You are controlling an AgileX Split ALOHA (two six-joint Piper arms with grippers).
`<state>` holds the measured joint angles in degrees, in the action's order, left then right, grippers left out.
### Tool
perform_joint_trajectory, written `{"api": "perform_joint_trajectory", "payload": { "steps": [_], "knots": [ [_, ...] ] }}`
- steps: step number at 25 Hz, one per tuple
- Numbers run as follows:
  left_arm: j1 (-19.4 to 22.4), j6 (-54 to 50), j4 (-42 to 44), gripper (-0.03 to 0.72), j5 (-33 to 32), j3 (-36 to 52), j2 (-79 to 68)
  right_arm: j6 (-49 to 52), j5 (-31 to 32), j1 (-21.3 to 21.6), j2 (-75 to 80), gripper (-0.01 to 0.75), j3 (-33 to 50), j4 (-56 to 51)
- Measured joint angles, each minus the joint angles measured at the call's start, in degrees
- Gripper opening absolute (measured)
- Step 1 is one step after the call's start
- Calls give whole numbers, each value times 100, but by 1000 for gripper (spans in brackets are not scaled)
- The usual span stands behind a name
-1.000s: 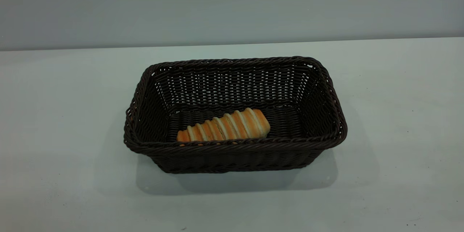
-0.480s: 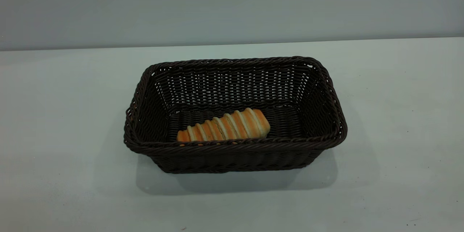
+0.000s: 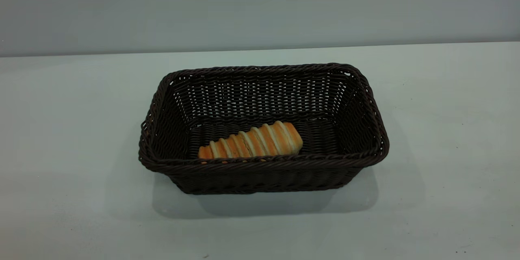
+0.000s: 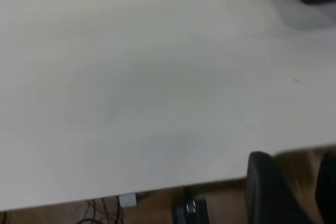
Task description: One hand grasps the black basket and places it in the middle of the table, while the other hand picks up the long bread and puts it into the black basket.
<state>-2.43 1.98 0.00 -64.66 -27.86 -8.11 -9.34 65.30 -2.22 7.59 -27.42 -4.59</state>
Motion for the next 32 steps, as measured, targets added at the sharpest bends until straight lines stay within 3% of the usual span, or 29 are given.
{"api": "perform_joint_trajectory", "payload": {
  "steps": [5,32],
  "knots": [
    [451,0,0,267,-5,0,513,0,-6,296,-555,398,0,0],
    [449,-5,0,267,-10,0,938,0,6,296,-865,398,0,0]
  ]
}}
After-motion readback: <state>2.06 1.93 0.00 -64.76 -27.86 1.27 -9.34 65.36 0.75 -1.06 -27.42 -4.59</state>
